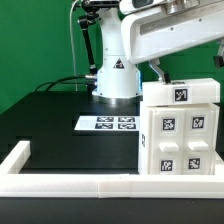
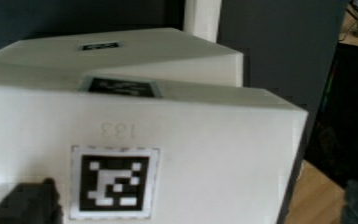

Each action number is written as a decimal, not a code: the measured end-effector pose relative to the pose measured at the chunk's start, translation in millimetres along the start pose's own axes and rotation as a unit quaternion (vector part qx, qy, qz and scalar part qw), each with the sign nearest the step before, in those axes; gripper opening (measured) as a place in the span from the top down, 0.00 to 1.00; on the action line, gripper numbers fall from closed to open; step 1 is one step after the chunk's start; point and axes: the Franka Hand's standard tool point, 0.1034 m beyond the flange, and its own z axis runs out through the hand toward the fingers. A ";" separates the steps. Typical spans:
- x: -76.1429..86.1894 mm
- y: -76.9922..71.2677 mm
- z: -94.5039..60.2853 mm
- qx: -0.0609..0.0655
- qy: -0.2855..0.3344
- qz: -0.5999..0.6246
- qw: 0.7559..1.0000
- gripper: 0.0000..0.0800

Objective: Assemble cabinet

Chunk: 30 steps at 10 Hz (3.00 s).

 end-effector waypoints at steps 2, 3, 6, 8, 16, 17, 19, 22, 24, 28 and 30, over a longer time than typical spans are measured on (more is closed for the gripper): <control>-0.5 6.0 -1.3 -0.009 -0.005 -0.188 0.982 0.00; 0.1 9.2 -2.3 -0.014 -0.008 -0.251 0.968 0.00; 1.5 11.1 -1.4 -0.025 -0.017 -0.409 0.912 0.00; 0.4 14.9 0.2 -0.027 -0.024 -0.469 0.882 0.00; -15.6 32.1 15.3 -0.026 -0.034 -0.547 0.836 0.02; -15.6 33.2 15.0 -0.026 -0.034 -0.545 0.837 0.02; -15.5 34.5 14.5 -0.027 -0.033 -0.537 0.843 0.22; -15.4 35.9 14.1 -0.028 -0.032 -0.510 0.859 0.29; -15.8 38.6 13.5 -0.030 -0.028 -0.409 0.912 0.29; -15.6 37.9 14.5 -0.033 -0.010 -0.189 0.981 0.29; -14.0 34.7 15.3 -0.033 0.000 -0.081 0.996 0.29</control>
Offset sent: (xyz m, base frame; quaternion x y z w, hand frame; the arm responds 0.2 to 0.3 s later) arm 0.0125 0.0096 0.0070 -0.0028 -0.0141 -0.3892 0.9211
